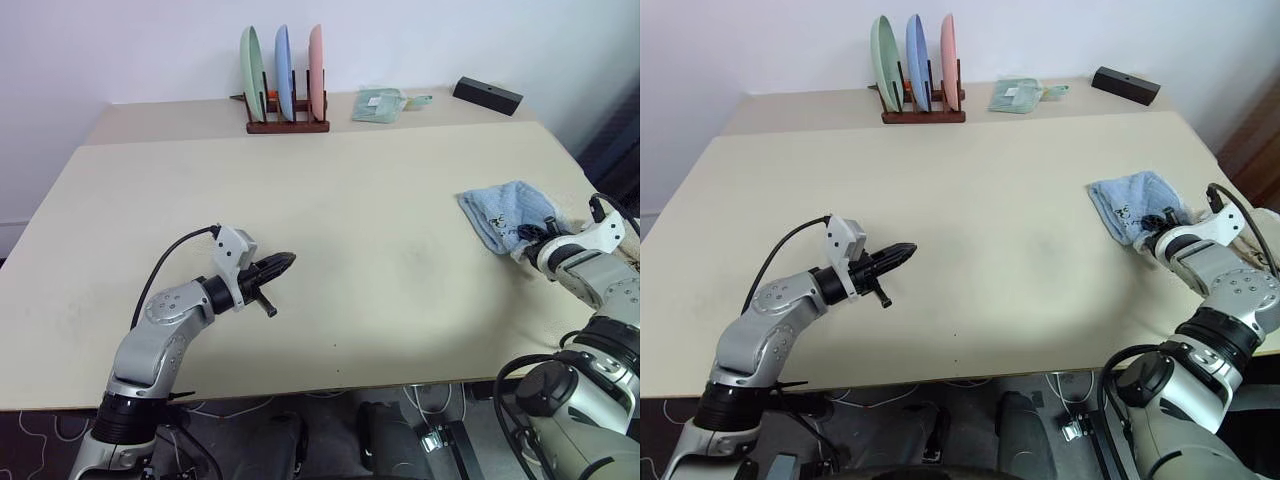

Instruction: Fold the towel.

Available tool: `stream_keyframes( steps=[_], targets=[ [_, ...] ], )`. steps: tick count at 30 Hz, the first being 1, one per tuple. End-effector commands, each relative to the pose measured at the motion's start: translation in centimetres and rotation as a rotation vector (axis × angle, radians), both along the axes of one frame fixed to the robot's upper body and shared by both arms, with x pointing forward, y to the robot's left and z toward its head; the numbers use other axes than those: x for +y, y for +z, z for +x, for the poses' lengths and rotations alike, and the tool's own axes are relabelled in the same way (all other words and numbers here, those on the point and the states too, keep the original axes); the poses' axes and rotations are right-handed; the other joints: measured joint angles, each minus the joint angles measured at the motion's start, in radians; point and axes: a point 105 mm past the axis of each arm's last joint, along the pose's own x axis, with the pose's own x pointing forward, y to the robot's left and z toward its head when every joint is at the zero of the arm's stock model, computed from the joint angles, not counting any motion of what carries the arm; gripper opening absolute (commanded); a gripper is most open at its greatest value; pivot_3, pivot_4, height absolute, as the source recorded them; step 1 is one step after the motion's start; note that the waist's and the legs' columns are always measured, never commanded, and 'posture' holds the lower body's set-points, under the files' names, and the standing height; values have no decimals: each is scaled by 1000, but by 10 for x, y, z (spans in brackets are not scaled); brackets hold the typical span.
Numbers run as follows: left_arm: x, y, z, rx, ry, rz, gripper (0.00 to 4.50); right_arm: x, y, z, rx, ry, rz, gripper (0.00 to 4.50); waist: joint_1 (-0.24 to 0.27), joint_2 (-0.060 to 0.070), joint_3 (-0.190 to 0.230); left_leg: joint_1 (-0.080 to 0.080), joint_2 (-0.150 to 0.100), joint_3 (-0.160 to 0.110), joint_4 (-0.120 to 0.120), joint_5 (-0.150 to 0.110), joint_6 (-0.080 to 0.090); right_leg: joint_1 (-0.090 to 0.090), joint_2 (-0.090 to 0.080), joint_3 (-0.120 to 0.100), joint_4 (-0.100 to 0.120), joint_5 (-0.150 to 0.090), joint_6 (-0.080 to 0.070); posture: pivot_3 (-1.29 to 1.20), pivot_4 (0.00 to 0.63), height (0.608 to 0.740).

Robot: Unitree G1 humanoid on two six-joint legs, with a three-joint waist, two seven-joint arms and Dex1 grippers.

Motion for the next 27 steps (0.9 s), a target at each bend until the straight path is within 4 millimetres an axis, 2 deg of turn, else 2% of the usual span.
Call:
stream_keyframes(
  steps=[1,4,7,8,10,12,15,16,18,20,23,27],
  targets=[
    [-1,7,-1,-41,-8,1,0,-17,21,-5,-56,-58,-86,3071,0,0,0,0,0,0,0,0,0,0,0,0,0,0,0,0,150,740],
    [-1,7,-1,-39,-12,2,0,-27,32,-8,-81,-98,-182,4435,0,0,0,0,0,0,0,0,0,0,0,0,0,0,0,0,150,740],
    [-2,7,0,-36,-17,3,0,-34,52,-10,-130,-103,-356,4435,0,1,1,0,0,0,0,0,0,0,0,0,0,0,0,0,150,740],
    [-1,7,1,-38,-15,6,0,-37,62,-12,-128,-96,-516,4435,-1,1,1,0,0,0,0,0,0,0,0,0,0,0,0,0,150,740],
    [7,8,3,-41,9,6,0,-29,83,-13,-155,-52,-795,4435,0,1,1,0,-1,0,0,0,0,0,0,-1,0,0,0,0,150,740],
    [16,8,5,-51,37,14,0,-9,101,-10,-230,25,-967,4435,-5,1,1,0,0,0,0,0,0,0,1,-1,0,0,0,0,150,740],
    [22,7,8,-52,73,16,0,22,109,-2,-320,195,-1109,4435,-9,1,1,1,1,2,0,0,0,0,1,0,1,0,0,0,150,740],
    [26,7,10,-57,97,26,0,47,108,2,-363,326,-1200,4435,-5,1,1,1,1,2,0,0,0,0,2,0,1,0,0,0,150,740],
    [41,4,11,-60,152,50,0,104,94,0,-459,627,-1321,4435,-4,1,1,1,1,2,0,0,0,0,3,0,0,0,0,0,150,740],
    [54,2,11,-68,200,69,0,134,82,-5,-531,793,-1265,4435,-5,1,1,1,2,1,0,0,0,0,3,0,0,0,0,0,150,740],
    [67,0,7,-72,243,97,0,152,71,-9,-578,922,-1183,4435,5,1,1,1,1,1,1,0,-1,0,2,0,-1,0,0,0,150,740],
    [74,-4,0,-72,264,153,0,163,58,-11,-606,1050,-1129,4435,25,0,1,0,0,1,1,-1,-1,0,1,0,-1,0,0,0,150,740]
  ],
)
